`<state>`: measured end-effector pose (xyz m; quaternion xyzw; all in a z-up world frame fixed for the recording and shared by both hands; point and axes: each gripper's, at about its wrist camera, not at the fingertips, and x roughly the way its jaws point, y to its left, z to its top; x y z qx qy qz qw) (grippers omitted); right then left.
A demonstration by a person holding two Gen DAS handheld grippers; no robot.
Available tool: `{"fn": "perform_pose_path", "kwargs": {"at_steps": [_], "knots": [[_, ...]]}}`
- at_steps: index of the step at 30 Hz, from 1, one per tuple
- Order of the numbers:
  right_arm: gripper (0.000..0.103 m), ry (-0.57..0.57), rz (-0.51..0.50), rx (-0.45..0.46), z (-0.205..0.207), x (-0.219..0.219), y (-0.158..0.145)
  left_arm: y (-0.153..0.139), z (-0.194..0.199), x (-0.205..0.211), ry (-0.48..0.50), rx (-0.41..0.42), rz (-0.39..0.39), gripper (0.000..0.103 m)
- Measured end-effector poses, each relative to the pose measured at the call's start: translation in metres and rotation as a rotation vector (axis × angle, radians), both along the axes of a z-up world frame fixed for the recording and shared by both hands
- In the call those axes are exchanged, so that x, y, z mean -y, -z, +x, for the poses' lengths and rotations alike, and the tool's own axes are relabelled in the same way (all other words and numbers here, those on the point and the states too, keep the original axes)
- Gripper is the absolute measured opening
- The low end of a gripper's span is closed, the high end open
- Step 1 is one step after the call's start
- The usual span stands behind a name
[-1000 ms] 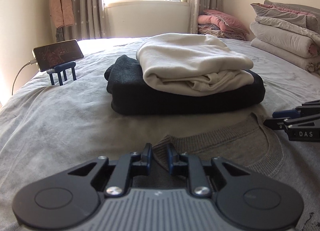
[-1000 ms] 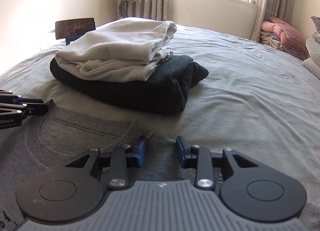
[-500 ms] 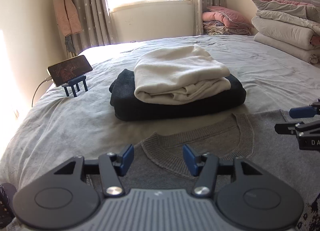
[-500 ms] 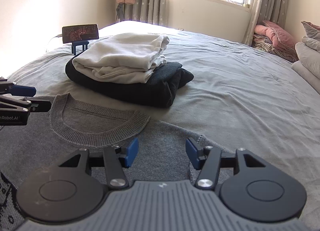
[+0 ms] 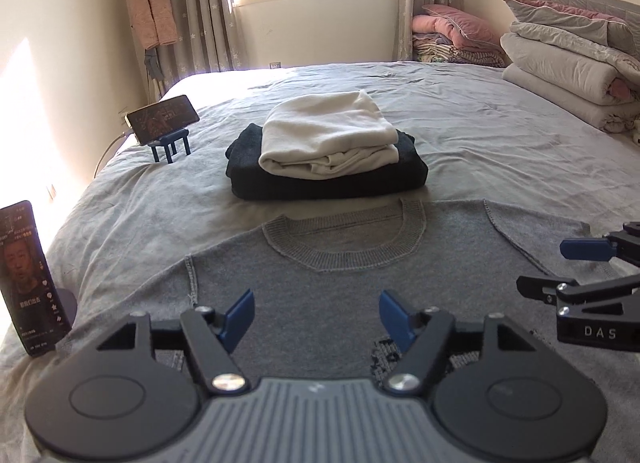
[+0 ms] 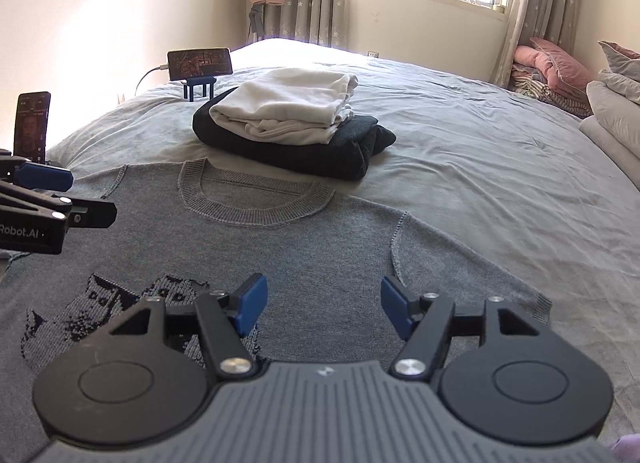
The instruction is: Fold clothes
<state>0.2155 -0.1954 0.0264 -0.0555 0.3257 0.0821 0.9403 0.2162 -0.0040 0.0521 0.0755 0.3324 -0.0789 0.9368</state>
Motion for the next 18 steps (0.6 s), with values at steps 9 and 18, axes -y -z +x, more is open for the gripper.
{"fn": "perform_pose_path", "kwargs": {"at_steps": [9,18], "knots": [[0.074,0.044,0.108,-0.099,-0.039,0.011,-0.009,-0.011,-0.052,0.007,-0.021,-0.03,-0.03,0.084],[0.081,0.069,0.142,-0.123,-0.072,0.028,-0.005,-0.008,-0.09,0.018,-0.016,-0.056,-0.03,0.091]]}}
